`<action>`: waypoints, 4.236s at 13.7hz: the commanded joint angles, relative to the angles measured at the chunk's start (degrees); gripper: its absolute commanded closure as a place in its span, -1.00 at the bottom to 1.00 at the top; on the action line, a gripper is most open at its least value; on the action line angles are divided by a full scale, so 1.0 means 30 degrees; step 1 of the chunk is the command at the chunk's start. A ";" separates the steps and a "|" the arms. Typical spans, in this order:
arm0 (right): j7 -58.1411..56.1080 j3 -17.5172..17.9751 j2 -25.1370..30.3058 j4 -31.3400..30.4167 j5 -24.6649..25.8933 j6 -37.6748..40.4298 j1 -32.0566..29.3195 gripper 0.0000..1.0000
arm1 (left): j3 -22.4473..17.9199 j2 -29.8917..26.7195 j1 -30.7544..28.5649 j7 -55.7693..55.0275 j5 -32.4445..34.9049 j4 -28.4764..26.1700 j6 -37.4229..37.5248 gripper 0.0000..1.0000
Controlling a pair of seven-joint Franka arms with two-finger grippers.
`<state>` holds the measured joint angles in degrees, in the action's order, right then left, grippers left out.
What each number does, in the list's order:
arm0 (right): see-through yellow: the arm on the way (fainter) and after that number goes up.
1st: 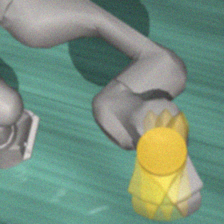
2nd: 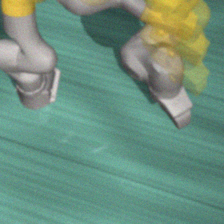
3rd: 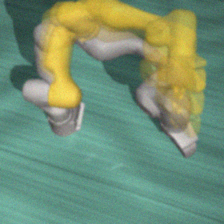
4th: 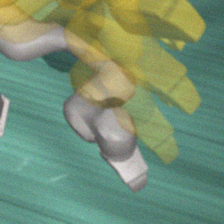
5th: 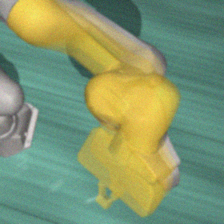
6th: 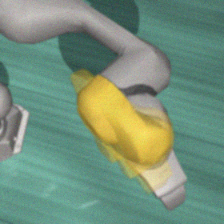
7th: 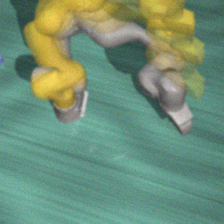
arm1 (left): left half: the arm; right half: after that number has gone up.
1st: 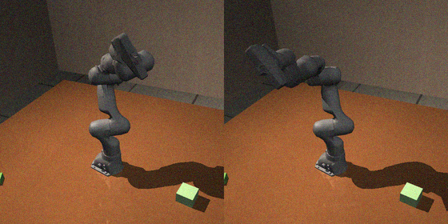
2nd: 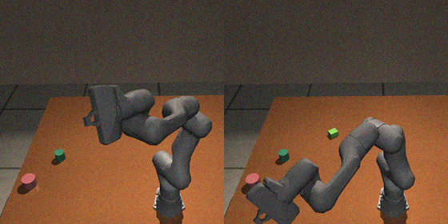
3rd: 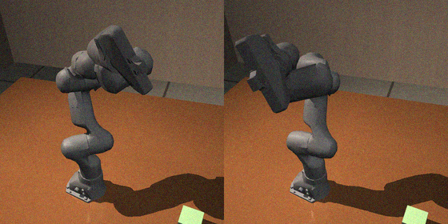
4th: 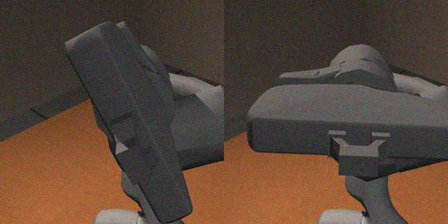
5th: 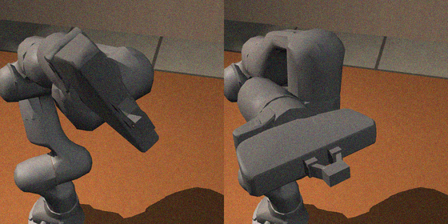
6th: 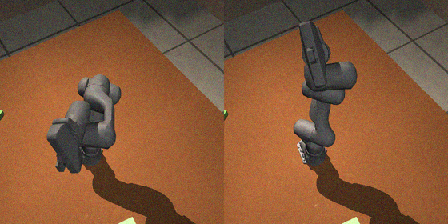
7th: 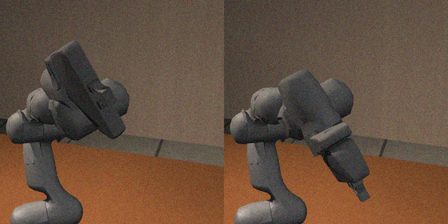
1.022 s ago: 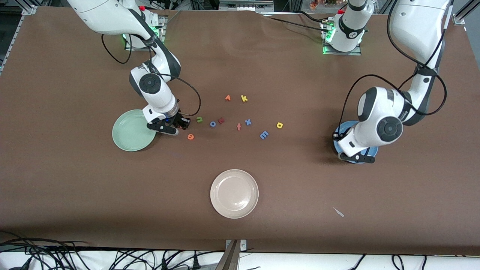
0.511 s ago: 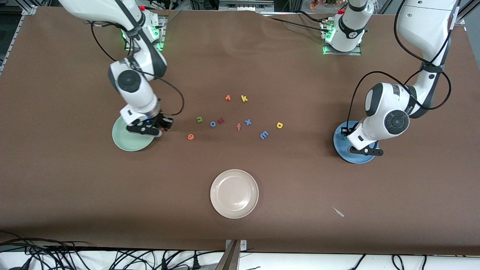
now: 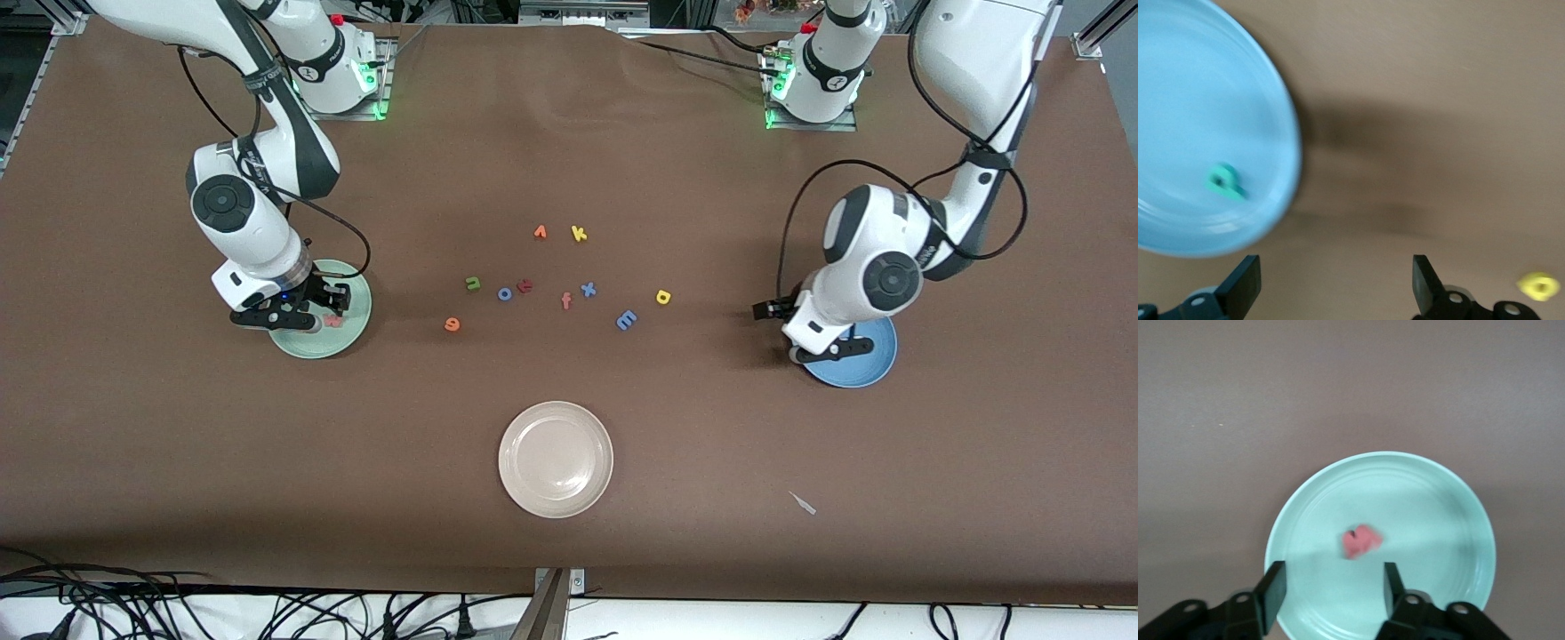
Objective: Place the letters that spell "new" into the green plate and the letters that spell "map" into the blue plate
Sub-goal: 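Release P onto the blue plate while the right gripper releases M onto green plate, then grasp yellow D with the left gripper while the right gripper grasps orange 6, then release D onto the blue plate while the right gripper releases 6 onto green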
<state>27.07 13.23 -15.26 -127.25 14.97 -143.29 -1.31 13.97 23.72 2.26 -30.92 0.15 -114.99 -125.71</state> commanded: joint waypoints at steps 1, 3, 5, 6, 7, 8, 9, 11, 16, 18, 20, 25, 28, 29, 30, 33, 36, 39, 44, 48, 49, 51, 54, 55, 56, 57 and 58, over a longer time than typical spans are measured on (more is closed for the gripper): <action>0.2568 0.1531 0.0430 -0.0269 0.0077 0.0186 -0.0004 -0.47 | 0.1519 -0.0757 -0.0022 -0.4790 -0.0312 -0.1451 -0.1886 -1.00; 0.5318 0.2907 -0.0734 0.0837 0.0078 0.0156 0.0026 -0.49 | 0.2574 -0.0699 0.0008 -0.8424 -0.0312 -0.2155 -0.3789 -1.00; 0.7056 0.3264 -0.2230 0.2535 0.0136 0.0156 0.0055 -0.49 | 0.3133 -0.0174 0.0502 -1.1852 -0.0283 -0.2275 -0.5025 -1.00; 0.7467 0.3294 -0.2701 0.3182 0.0020 0.0156 0.0258 -0.49 | 0.3107 0.0061 0.1202 -1.3436 -0.0225 -0.2217 -0.5407 -1.00; 0.8341 0.3294 -0.3228 0.3797 0.0048 0.0156 0.0724 -0.49 | 0.3106 0.0353 0.1644 -1.4989 -0.0050 -0.2158 -0.5875 -1.00; 0.9220 0.3265 -0.3610 0.4268 0.0251 0.0156 0.1512 -0.49 | 0.3106 0.0646 0.2084 -1.6135 0.0009 -0.2071 -0.6198 -1.00; 0.9751 0.3236 -0.4165 0.4591 0.0282 0.0127 0.1955 -0.49 | 0.2990 0.0910 0.2929 -1.7278 -0.0019 -0.2070 -0.6608 -1.00; 1.0602 0.3177 -0.4930 0.5207 0.0864 -0.0049 0.2163 -0.49 | 0.2901 0.1555 0.3494 -1.9945 0.1026 -0.1982 -0.7020 -1.00; 1.3351 0.2915 -0.5984 0.5181 0.4142 -0.0224 0.3215 -0.49 | 0.2901 0.2814 0.3437 -2.3818 0.4399 -0.1223 -0.7168 -0.90; 1.4265 0.2679 -0.6220 0.5123 0.5347 -0.0603 0.3453 -0.49 | 0.2843 0.3256 0.3436 -2.4668 0.4872 -0.0665 -0.7139 -0.83; 1.4297 0.2563 -0.6251 0.5034 0.5380 -0.0809 0.3453 -0.48 | 0.2639 0.3374 0.3582 -2.5139 0.4961 -0.0605 -0.7139 -0.67; 1.4297 0.2445 -0.6660 0.4975 0.5497 -0.1396 0.3483 -0.39 | 0.2550 0.3608 0.3582 -2.5200 0.5108 -0.0576 -0.7110 -0.01; 1.4297 0.2415 -0.6836 0.4975 0.5497 -0.1631 0.3483 -0.30 | 0.2492 0.3637 0.3582 -2.5170 0.5137 -0.0576 -0.7022 0.57; 1.4297 0.2415 -0.6866 0.4947 0.5526 -0.1660 0.3483 -0.22 | 0.2462 0.3609 0.3582 -2.5112 0.5340 -0.0576 -0.6964 0.74; 1.4326 0.2415 -0.6982 0.4946 0.5526 -0.1689 0.3570 -0.16 | 0.2462 0.3521 0.3524 -2.5025 0.6038 -0.0518 -0.6644 0.91; 1.4326 0.2415 -0.7042 0.4946 0.5731 -0.1777 0.3571 0.17 | 0.2550 0.3695 0.3377 -2.2724 0.6838 0.2315 -0.1239 1.00; 1.4239 0.2240 -0.6925 0.4946 0.5790 -0.1748 0.3570 0.30 | 0.2579 0.3667 0.2532 -1.7749 0.6194 0.3609 0.1728 1.00; 1.3713 0.2064 -0.6429 0.4976 0.5849 -0.1602 0.3570 0.43 | 0.2550 0.3550 0.1009 -1.1101 0.6103 0.4695 0.5361 1.00; 1.0671 0.1655 -0.4176 0.4685 0.5439 0.1324 0.3425 0.44 | 0.2579 0.3257 -0.3089 -0.0114 0.6280 0.4698 0.5869 1.00; 0.6195 0.0570 -0.0899 0.1556 0.5497 0.1387 0.2260 0.41 | 0.2608 0.3694 -0.5788 0.7368 0.5959 0.4610 0.4674 0.80; 0.4848 0.0570 -0.0019 0.0678 0.5526 0.1329 0.1295 0.40 | 0.2608 0.3957 -0.5909 0.7755 0.5406 0.4639 0.4349 0.10; 0.3083 0.0570 0.1710 -0.1575 0.5497 0.0455 0.0118 0.29 | 0.2637 0.3961 -0.5677 0.7586 0.4730 0.4930 0.4345 -1.00; 0.3045 0.0570 0.2801 -0.4134 0.5468 -0.1834 -0.0560 -0.57 | 0.2870 0.3990 -0.5471 0.7555 0.3354 0.5810 0.4521 -1.00; 0.3221 0.0599 0.2831 -0.4107 0.5468 -0.1807 -0.0560 -0.60 | 0.3162 0.3931 -0.5180 0.7554 0.3060 0.5985 0.4521 -1.00; 0.3571 0.0744 0.2831 -0.4048 0.5410 -0.1778 -0.0531 -0.60 | 0.3513 0.3989 -0.4800 0.7525 0.2854 0.6306 0.4492 -1.00; 0.4532 0.1326 0.2744 -0.3990 0.5061 -0.1777 -0.0531 -0.60 | 0.3661 0.4047 -0.3984 0.7496 0.2736 0.6338 0.4231 -1.00; 0.6020 0.2289 0.2453 -0.3757 0.4217 -0.1777 -0.0531 -0.59 | 0.3663 0.4077 -0.2903 0.7496 0.2764 0.6338 0.3271 -1.00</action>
<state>39.65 16.14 -8.53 -138.21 30.50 -148.30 -2.76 25.16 35.51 -11.78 -9.22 10.03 -97.30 -113.78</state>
